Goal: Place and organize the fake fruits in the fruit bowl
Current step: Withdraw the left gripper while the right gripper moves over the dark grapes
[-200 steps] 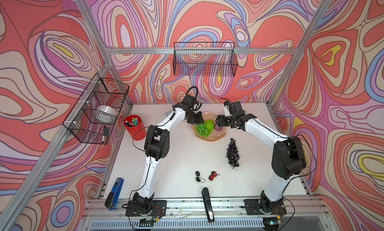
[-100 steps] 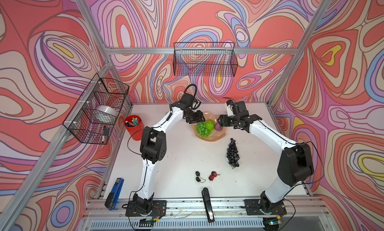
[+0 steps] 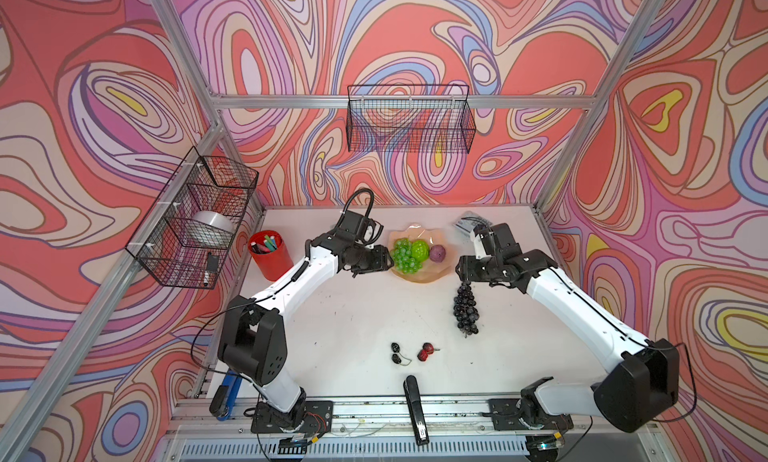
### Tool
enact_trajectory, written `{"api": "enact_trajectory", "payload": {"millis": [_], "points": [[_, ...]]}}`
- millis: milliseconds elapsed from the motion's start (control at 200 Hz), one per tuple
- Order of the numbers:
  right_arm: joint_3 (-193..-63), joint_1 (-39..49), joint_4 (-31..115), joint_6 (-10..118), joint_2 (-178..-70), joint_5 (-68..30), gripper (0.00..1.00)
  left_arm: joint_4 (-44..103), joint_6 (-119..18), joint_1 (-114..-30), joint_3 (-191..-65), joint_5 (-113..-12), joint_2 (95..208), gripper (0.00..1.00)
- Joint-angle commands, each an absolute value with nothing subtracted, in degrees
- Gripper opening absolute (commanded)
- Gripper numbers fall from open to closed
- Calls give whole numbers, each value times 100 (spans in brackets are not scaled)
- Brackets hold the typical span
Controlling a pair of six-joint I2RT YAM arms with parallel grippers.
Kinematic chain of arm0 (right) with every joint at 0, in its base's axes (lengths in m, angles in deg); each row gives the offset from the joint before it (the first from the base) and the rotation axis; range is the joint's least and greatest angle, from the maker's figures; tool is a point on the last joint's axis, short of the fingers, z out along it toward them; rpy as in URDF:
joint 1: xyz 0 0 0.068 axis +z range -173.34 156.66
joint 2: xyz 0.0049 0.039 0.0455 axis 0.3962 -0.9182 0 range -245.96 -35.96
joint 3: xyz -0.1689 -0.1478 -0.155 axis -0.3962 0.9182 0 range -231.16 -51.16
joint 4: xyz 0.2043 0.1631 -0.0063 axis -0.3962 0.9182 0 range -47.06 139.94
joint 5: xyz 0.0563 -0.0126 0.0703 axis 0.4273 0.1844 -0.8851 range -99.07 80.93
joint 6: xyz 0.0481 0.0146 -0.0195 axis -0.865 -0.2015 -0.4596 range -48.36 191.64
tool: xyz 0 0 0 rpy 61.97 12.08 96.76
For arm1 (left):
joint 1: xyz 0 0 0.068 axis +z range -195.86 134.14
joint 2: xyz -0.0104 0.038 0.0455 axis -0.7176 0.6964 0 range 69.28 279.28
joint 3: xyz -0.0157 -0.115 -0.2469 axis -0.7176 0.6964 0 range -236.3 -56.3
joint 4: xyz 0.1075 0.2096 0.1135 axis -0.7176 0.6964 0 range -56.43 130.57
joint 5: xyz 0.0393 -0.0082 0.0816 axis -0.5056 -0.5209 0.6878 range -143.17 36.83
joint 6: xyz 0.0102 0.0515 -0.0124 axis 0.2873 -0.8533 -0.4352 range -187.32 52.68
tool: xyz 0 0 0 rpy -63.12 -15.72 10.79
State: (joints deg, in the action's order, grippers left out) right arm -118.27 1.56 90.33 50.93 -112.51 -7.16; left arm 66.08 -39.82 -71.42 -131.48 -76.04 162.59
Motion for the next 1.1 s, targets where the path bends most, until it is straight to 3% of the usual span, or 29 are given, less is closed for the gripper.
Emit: {"api": "enact_trajectory", "payload": {"millis": [0, 361, 606, 1097], "points": [[-11675, 694, 10068, 4430, -11121, -160, 60, 6181, -3841, -7194, -12850, -7562, 15907, 56], [-10406, 1677, 10446, 2989, -10542, -430, 51, 6193, -3928, -7187, -12425, -7837, 15762, 56], [-10038, 1687, 9800, 3223, -10890, -466, 44, 6049, -3781, -7189, -12248, -7869, 15755, 56], [-10038, 1679, 9297, 3450, -11691, 374, 43, 6143, -3773, -7187, -12231, -7795, 15739, 56]]}}
